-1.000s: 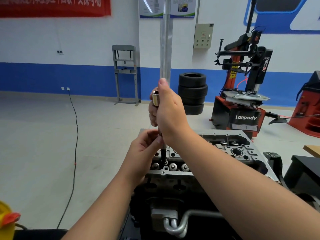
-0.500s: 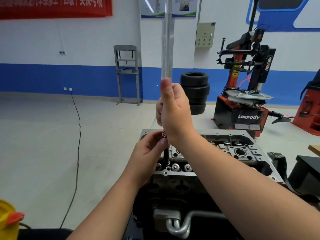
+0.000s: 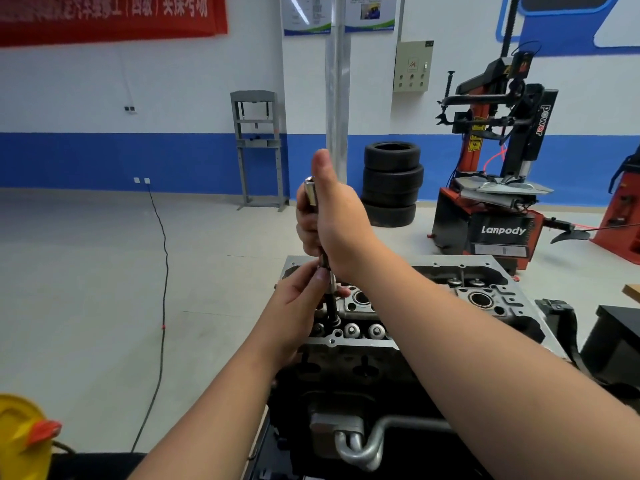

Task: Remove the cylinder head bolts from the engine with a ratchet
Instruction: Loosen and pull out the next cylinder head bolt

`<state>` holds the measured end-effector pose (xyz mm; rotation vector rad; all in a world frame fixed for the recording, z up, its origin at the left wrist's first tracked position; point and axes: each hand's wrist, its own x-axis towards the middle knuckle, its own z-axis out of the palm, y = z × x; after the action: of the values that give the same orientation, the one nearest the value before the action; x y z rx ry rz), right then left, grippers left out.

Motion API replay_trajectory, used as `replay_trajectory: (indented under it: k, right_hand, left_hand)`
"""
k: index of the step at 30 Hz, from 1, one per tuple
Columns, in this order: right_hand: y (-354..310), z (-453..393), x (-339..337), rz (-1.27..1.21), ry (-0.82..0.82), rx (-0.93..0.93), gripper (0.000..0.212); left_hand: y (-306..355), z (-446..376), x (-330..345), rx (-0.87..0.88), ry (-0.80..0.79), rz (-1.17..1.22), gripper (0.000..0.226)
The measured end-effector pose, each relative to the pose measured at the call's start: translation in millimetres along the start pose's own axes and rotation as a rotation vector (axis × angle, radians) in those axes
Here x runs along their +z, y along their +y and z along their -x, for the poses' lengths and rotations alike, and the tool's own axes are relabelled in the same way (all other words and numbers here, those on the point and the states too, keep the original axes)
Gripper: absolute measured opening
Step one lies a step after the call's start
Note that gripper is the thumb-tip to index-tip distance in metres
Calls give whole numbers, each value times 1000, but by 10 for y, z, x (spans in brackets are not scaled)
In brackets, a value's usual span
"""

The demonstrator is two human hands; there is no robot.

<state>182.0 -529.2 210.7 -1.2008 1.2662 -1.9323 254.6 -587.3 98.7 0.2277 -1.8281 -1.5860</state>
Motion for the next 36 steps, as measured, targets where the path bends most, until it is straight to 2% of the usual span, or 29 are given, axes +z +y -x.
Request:
replay_trajectory:
  k: [4, 7, 16, 21, 25, 29, 33, 36]
  right_hand:
    - [-35, 27, -65, -18, -25, 34, 45]
    - [-65, 51, -132, -72, -52, 67, 39]
    - [-128, 53, -165, -67, -86, 167, 34]
    - [-133, 51, -193, -78, -103, 194, 34]
    - [-147, 50, -193, -91, -95, 210, 33]
    - [-169, 55, -186, -94, -94, 237, 39]
    - [-228, 125, -184, -38, -115, 241, 34]
    - [-303, 167, -167, 120, -5, 176, 25]
  left_hand:
    - [45, 3, 51, -13, -6, -23, 34]
    - [45, -19, 92, -24, 5, -44, 24]
    - [98, -24, 20, -91, -65, 124, 24]
    - [46, -26, 12, -56, -80, 66, 23]
    - [2, -38, 18, -43, -103, -11, 39]
    - [-3, -29, 46, -19, -46, -40, 37]
    - [9, -3, 71, 12, -7, -44, 26]
    - [-5, -14, 90, 18, 44, -28, 19]
